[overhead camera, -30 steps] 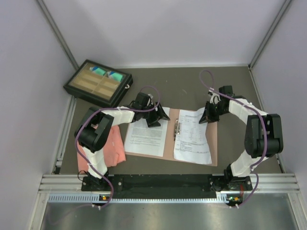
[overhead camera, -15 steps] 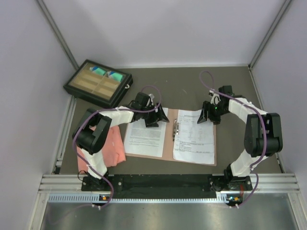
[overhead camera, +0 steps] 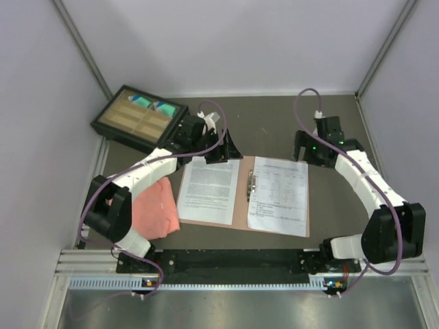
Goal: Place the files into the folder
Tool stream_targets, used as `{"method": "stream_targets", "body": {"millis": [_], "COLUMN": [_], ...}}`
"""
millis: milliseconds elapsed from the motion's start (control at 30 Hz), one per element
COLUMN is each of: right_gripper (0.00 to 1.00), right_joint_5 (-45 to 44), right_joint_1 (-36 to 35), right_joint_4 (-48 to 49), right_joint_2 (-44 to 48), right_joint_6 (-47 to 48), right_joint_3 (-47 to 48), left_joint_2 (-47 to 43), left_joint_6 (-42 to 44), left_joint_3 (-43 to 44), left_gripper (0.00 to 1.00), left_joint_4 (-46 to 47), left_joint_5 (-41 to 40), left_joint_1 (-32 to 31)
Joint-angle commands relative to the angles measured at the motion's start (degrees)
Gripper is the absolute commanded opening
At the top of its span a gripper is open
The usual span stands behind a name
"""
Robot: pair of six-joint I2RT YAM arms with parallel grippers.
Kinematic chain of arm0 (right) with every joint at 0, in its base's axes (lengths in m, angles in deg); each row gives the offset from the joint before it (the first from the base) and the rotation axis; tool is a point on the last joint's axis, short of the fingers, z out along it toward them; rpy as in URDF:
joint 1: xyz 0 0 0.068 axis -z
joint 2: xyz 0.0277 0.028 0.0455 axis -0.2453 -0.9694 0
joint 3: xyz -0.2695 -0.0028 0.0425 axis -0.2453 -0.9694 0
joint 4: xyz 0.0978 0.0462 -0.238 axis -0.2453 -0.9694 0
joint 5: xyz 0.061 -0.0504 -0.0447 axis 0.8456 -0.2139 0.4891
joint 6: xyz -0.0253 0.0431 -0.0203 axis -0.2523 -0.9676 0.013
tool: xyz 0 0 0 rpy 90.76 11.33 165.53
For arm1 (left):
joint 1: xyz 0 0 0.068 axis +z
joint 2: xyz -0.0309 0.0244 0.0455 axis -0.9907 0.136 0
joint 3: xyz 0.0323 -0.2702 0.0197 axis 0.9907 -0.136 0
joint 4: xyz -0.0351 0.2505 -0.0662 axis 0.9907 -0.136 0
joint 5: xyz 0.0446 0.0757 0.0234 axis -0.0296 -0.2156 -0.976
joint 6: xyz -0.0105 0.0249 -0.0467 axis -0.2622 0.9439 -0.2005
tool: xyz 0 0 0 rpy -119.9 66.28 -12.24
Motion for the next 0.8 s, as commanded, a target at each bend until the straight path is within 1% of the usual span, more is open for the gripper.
{"method": "stream_targets", "body": {"millis": [0, 33, 67, 133, 167, 200, 267, 333, 367, 433, 467, 500, 533, 600, 633, 767], "right_gripper": [0.98, 0.97, 0.96, 0.93, 0.91, 0.86, 0.85, 0.84, 0.84, 0.82, 0.80, 0.71, 0.68, 0.64, 0.64, 0.63], "right_joint_5": [10.78, 8.76, 4.92, 3.30, 3.99, 4.78, 3.91, 6.44, 7.42, 6.73, 6.03, 5.76, 5.67, 6.45, 6.89, 8.21], "right_joint_1": [-11.14, -13.86, -17.28, -19.24, -19.77, -20.39, -20.57, -20.92, -21.09, -23.02, -23.73, -24.34, -24.96, -24.96, -25.05, -25.05], "right_joint_4": [9.58, 9.50, 8.71, 8.27, 8.44, 8.36, 8.35, 11.51, 12.21, 11.52, 11.08, 10.64, 10.99, 12.92, 14.58, 16.08], "right_joint_2": [0.14, -1.00, -2.41, -6.54, -7.86, -8.92, -11.12, -11.73, -12.35, -14.19, -16.81, -18.05, -19.20, -20.96, -21.40, -24.04], "right_joint_6": [-5.24, -4.90, -4.54, -4.01, -4.10, -4.80, -6.20, -6.30, -6.21, -4.90, -4.28, -3.23, -3.05, -3.22, -3.22, -2.26], "right_joint_3": [-1.91, -0.78, 1.93, 4.32, 6.07, 6.79, 7.32, 6.27, 6.27, 7.66, 9.59, 10.56, 11.27, 11.45, 11.36, 12.94], "left_joint_2": [-2.07, -2.25, -2.43, -2.61, -2.52, -2.52, -2.61, -3.04, -2.96, -2.87, -2.87, -3.13, -3.31, -4.10, -4.45, -6.91], "left_joint_6": [0.05, -0.82, -1.09, -1.71, -1.88, -2.15, -3.20, -4.16, -4.34, -4.96, -5.22, -5.57, -6.36, -6.81, -6.72, -5.84], "left_joint_3": [-3.96, -6.50, -7.56, -10.02, -10.82, -11.61, -13.81, -15.83, -16.36, -17.59, -18.12, -19.25, -19.87, -20.76, -20.85, -20.85], "left_gripper": [0.80, 0.78, 0.77, 0.72, 0.71, 0.69, 0.64, 0.63, 0.61, 0.58, 0.56, 0.54, 0.54, 0.53, 0.53, 0.53], "left_joint_4": [2.53, 5.42, 6.23, 7.29, 7.47, 7.82, 9.31, 10.10, 10.11, 10.11, 12.02, 12.74, 13.44, 13.80, 13.54, 11.08], "left_joint_5": [2.41, 3.11, 3.21, 2.77, 2.33, 1.98, 0.84, -0.48, -1.09, -2.06, -2.33, -2.68, -2.68, -2.94, -3.21, -4.08], "left_joint_1": [-0.32, -0.50, -1.28, -3.12, -3.92, -4.80, -7.26, -9.45, -10.07, -11.39, -11.49, -11.57, -11.57, -11.57, -11.57, -11.57]}}
